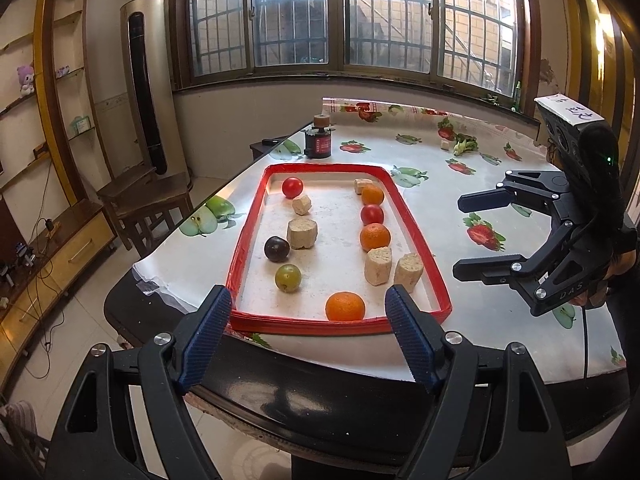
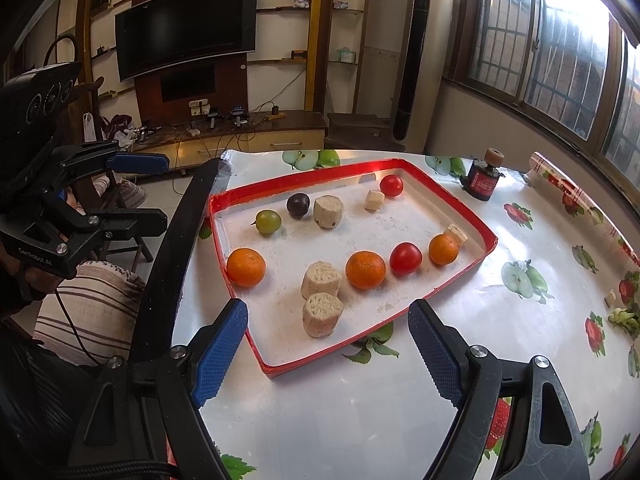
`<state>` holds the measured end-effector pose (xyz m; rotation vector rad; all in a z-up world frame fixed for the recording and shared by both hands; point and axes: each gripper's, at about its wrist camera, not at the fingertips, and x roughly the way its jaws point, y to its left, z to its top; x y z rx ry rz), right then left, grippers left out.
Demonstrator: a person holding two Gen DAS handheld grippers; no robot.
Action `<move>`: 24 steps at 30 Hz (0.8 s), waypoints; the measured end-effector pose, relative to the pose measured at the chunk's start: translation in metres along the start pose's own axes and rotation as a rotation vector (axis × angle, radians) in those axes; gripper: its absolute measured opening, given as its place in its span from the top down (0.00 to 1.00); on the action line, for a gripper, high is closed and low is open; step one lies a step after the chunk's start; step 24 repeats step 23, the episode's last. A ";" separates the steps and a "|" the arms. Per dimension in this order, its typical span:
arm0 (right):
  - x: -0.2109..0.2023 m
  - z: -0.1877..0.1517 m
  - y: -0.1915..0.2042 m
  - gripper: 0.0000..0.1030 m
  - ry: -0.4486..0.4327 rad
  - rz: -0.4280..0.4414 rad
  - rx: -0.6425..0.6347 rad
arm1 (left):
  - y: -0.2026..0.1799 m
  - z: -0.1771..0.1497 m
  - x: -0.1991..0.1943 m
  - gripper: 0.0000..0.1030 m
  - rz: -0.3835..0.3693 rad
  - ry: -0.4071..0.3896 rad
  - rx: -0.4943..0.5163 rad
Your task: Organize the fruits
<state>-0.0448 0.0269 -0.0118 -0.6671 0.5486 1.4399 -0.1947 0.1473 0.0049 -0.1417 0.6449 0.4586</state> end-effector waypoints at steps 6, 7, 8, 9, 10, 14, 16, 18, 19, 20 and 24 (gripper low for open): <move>0.002 0.003 0.002 0.18 0.002 0.007 -0.010 | 0.001 0.000 0.001 0.23 0.007 0.005 -0.001; 0.003 0.003 0.003 0.18 0.003 0.008 -0.012 | 0.001 0.000 0.001 0.23 0.007 0.005 -0.002; 0.003 0.002 0.003 0.18 0.005 0.009 -0.013 | 0.001 0.000 0.002 0.23 0.007 0.007 -0.002; 0.003 0.002 0.003 0.18 0.006 0.008 -0.014 | 0.001 0.000 0.002 0.23 0.008 0.008 -0.003; 0.004 0.002 0.004 0.18 0.007 0.008 -0.014 | 0.001 0.000 0.002 0.23 0.008 0.009 -0.006; 0.005 0.001 0.004 0.18 0.014 0.006 -0.014 | 0.001 0.000 0.003 0.23 0.004 0.012 -0.006; 0.004 0.000 0.003 0.18 0.013 0.008 -0.013 | 0.000 0.000 0.003 0.23 0.001 0.012 -0.004; 0.005 0.000 0.003 0.18 0.015 0.007 -0.009 | 0.000 0.000 0.003 0.23 0.003 0.014 -0.002; 0.005 -0.001 0.002 0.18 0.016 0.007 -0.007 | -0.001 0.000 0.004 0.23 0.001 0.018 0.002; 0.005 -0.001 0.002 0.18 0.016 0.007 -0.005 | -0.002 0.000 0.005 0.23 -0.002 0.024 0.006; 0.006 -0.003 0.002 0.18 0.018 0.007 -0.001 | -0.006 0.000 0.008 0.23 -0.013 0.046 0.018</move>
